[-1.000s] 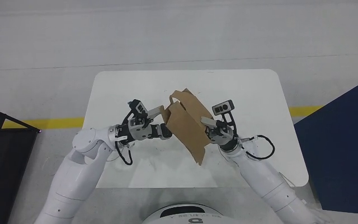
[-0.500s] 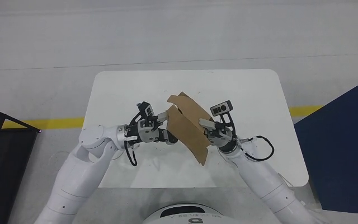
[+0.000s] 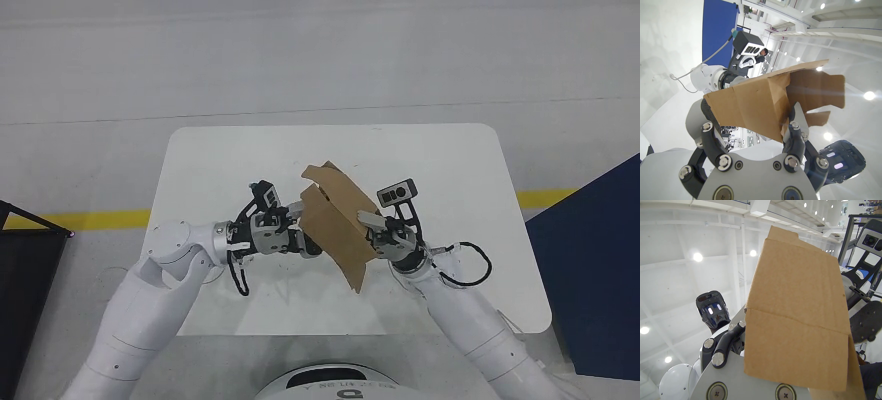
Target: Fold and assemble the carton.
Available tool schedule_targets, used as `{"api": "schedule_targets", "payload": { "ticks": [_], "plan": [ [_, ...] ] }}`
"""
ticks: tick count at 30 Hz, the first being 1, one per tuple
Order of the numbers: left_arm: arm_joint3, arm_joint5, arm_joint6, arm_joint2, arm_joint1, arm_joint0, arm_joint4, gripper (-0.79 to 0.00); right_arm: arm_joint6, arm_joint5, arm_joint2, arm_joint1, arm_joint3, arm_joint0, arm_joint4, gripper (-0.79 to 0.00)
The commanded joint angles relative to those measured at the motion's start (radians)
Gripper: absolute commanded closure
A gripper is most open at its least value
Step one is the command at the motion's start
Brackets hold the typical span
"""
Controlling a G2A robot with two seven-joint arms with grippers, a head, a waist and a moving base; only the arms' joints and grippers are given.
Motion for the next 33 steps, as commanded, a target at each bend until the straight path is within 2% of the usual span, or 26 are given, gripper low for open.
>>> {"api": "schedule_targets", "payload": {
  "ticks": [1, 5, 11, 14, 19, 24, 33],
  "plan": [
    [0.012, 0.005, -0.001, -0.029, 0.003, 0.008, -0.025, -0.785, -0.001, 0.004, 0.012, 0.0, 0.001, -0.003, -0.001, 0.0],
    [0.023, -0.001, 0.004, -0.083, 0.01, 0.026, -0.04, -0.785, -0.016, 0.011, 0.033, 0.001, 0.004, -0.009, -0.02, 0.0],
    [-0.019, -0.008, -0.003, -0.129, 0.017, 0.046, -0.041, -0.785, -0.042, 0.011, 0.041, -0.001, -0.002, -0.014, -0.088, 0.0],
    [-0.038, 0.007, -0.005, -0.112, 0.02, 0.041, 0.015, -0.785, -0.049, 0.012, 0.039, -0.003, -0.008, -0.017, -0.105, 0.0],
    [-0.019, 0.013, 0.011, -0.066, 0.017, 0.01, 0.078, -0.785, -0.069, 0.009, 0.042, -0.005, -0.017, -0.024, -0.14, 0.0],
    [-0.005, 0.017, 0.023, -0.034, 0.014, -0.019, 0.103, -0.785, -0.077, 0.013, 0.044, -0.007, -0.026, -0.031, -0.158, 0.0],
    [-0.005, 0.053, 0.01, 0.003, 0.014, -0.031, 0.132, -0.785, -0.079, 0.023, 0.046, -0.011, -0.03, -0.035, -0.168, 0.0]
  ]
}}
